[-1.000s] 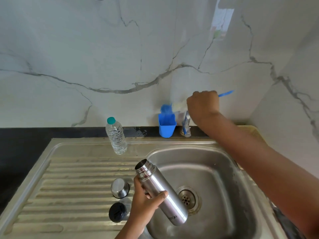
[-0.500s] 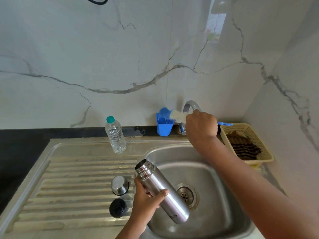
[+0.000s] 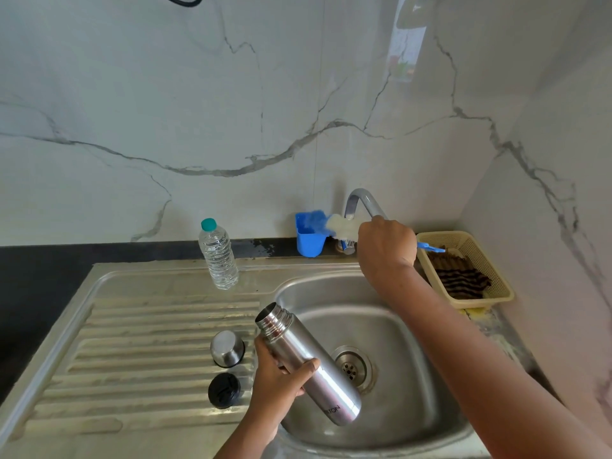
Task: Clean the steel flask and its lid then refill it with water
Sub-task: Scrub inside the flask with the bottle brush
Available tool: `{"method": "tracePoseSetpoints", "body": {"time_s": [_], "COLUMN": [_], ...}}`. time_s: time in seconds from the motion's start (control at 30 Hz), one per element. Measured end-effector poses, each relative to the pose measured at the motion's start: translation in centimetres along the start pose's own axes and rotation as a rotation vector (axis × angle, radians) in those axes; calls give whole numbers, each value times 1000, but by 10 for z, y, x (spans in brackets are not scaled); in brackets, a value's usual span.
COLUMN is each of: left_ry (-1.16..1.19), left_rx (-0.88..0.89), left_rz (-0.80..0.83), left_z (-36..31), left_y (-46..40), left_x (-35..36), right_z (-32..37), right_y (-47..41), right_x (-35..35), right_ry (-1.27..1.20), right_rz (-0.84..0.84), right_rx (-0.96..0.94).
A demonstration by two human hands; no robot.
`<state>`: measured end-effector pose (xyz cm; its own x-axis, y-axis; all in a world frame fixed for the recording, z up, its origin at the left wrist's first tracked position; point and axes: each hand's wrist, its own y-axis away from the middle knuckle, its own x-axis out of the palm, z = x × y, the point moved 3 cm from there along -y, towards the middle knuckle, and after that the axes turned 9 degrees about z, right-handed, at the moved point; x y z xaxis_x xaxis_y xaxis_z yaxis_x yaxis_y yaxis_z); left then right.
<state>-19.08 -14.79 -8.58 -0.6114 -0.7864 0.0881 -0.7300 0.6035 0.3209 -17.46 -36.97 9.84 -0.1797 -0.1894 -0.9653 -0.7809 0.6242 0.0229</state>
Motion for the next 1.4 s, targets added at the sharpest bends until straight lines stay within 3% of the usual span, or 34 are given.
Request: {"method": "tracePoseSetpoints", "body": {"time_s": [0.53,0.7,0.87,1.03,1.2,1.4], "left_ry": [-21,-68,-273,-724,-953,-1038], "left_rx": [-5,63,197,424,374,357], "left_rz": [-25,-48,-56,-250,-273,-270], "left_z": [-5,-7,-37,-84,-97,-83], "left_y": [9,4,-11,-22,-38,-47], "left_x": [5,6,10,20,27,35], "right_z": [-11,-41,-102,-152,-186,-191], "right_y": [18,30,53,86,107,112], "right_x": [8,7,3,-5,-12,-9], "right_ry": [-86,-340,-615,-969,-897,-621], "right_rz": [40,31,184,240,245,288], "right_rx": [28,106,56,-39,-146,-108]}}
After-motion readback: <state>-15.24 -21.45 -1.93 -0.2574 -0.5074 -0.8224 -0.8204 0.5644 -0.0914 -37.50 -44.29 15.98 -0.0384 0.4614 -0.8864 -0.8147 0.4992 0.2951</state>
